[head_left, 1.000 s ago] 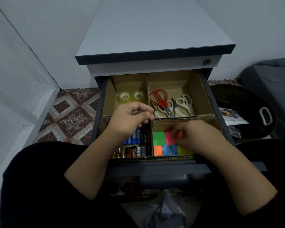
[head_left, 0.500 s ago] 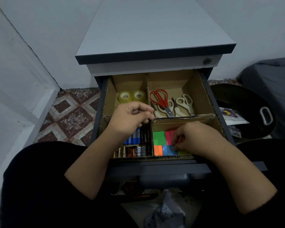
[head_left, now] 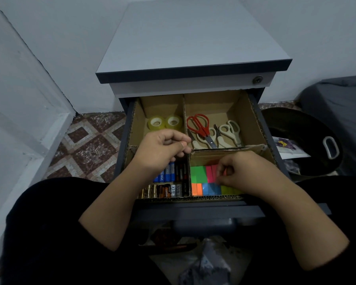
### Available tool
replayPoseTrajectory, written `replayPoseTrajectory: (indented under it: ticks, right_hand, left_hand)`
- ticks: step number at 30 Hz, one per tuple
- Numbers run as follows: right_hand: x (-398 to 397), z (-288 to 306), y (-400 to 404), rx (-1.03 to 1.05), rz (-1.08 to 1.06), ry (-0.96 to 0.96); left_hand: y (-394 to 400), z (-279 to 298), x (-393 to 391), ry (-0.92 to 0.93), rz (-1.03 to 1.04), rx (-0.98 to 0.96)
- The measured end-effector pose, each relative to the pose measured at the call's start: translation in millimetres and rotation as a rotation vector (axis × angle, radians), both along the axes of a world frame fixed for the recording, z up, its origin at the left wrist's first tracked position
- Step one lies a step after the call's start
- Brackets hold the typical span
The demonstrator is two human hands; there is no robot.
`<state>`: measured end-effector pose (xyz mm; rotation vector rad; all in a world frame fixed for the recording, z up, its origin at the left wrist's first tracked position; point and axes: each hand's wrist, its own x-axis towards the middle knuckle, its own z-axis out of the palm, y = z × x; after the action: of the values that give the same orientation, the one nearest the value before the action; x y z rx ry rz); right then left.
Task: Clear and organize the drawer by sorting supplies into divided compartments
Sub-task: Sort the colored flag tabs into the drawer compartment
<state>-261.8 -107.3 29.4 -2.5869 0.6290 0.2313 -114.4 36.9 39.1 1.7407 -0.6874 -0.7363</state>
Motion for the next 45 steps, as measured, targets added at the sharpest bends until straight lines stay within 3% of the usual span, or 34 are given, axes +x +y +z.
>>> replayPoseTrajectory:
  ticks: [3, 6, 8, 12, 17, 21, 29, 45]
  right_hand:
    - [-6, 8, -1, 0.166, -0.022, -0.036]
    - [-11, 17, 4, 0.397, -0.009, -0.016]
    - [-14, 21, 10, 0.456, 0.068, 0.057]
    - [-15, 27, 23, 0.434, 0.205, 0.195]
    - [-16, 30, 34, 0.31, 0.298, 0.248]
    - [-13, 30, 38, 0.24, 0.335, 0.214]
    - [-16, 30, 33, 0.243, 0.32, 0.129]
    - [-13, 35, 29, 0.139, 0.271, 0.005]
  left_hand:
    - [5, 10, 0, -0.079, -0.084, 0.135]
    - [15, 24, -1, -0.315, -0.295, 0.367]
    - [21, 32, -5, -0.333, -0.452, 0.489]
    - [26, 36, -14, -0.334, -0.713, 0.687]
    - [25, 35, -27, -0.43, -0.848, 0.859]
    - [22, 30, -32, -0.414, -0.867, 0.849]
    - [22, 27, -29, -0.57, -0.877, 0.726]
    - [22, 23, -18, -0.52, -0.762, 0.636]
